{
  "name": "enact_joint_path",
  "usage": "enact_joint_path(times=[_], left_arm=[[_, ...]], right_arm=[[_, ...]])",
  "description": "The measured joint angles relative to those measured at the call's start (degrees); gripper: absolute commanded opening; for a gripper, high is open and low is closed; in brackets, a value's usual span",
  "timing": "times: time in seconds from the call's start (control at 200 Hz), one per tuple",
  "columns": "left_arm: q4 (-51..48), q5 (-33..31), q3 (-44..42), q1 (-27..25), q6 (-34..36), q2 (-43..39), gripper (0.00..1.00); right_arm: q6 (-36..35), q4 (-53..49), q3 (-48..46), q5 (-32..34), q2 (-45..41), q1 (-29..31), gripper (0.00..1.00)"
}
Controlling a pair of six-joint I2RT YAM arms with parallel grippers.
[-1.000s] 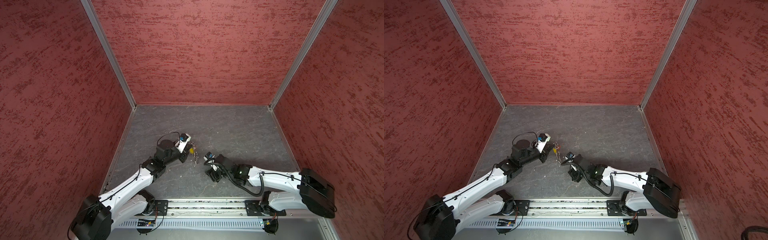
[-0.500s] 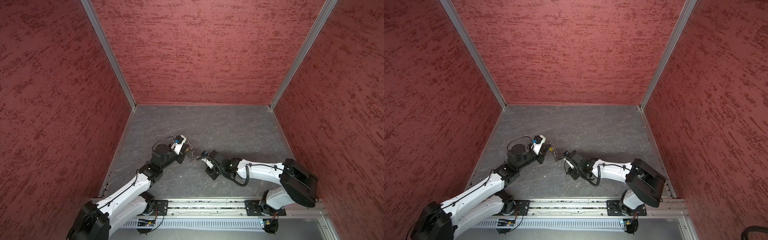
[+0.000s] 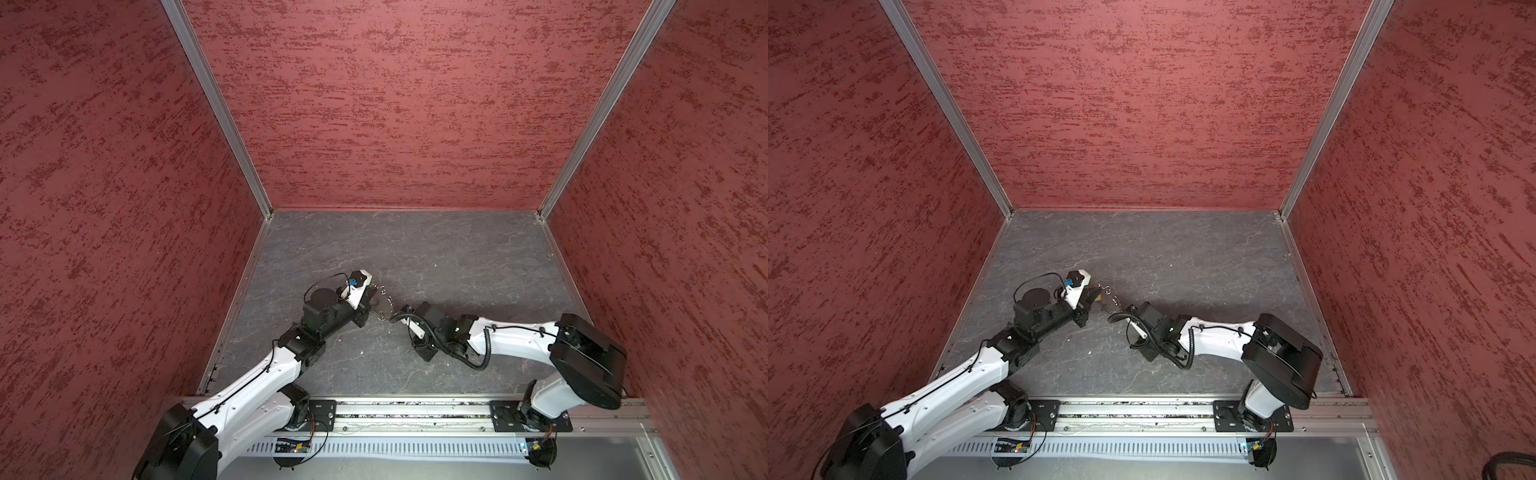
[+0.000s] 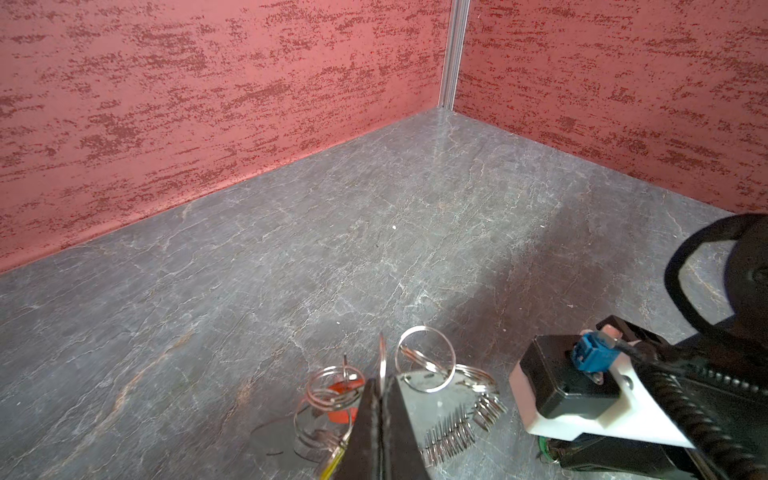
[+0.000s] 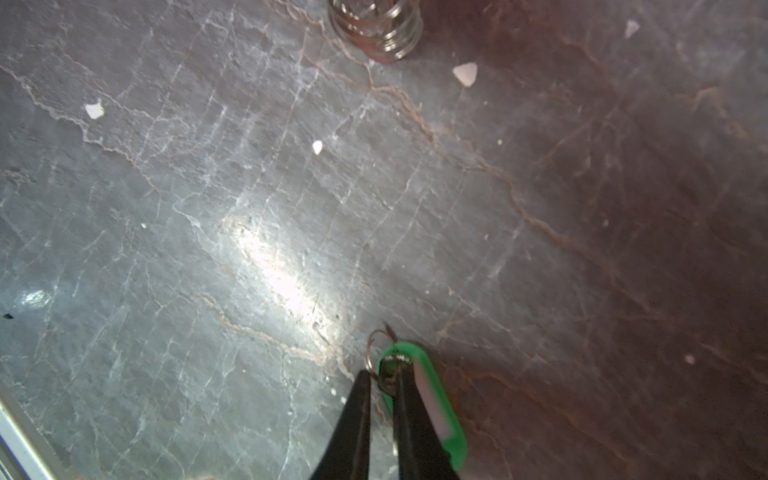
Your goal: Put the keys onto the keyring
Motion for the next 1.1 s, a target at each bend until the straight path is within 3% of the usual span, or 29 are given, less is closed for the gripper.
enact_joint_path(times=[0.476, 0.862, 1.097], left_arm=[[0.0, 0.0, 0.0, 0.0, 0.0, 0.0, 0.00], [0.0, 0.1, 0.0, 0.0, 0.0, 0.0, 0.00], [0.2, 3.2, 0.0, -0.2, 0.7, 0.8, 0.00]], right_arm=[[0.0, 1.0, 0.7, 1.1, 0.8, 0.0, 0.11], [0.0, 0.9, 1.4, 1.5, 1.7, 0.0, 0.00], [-0.1, -1.4, 1.4, 3.7, -6.4, 0.0, 0.00]])
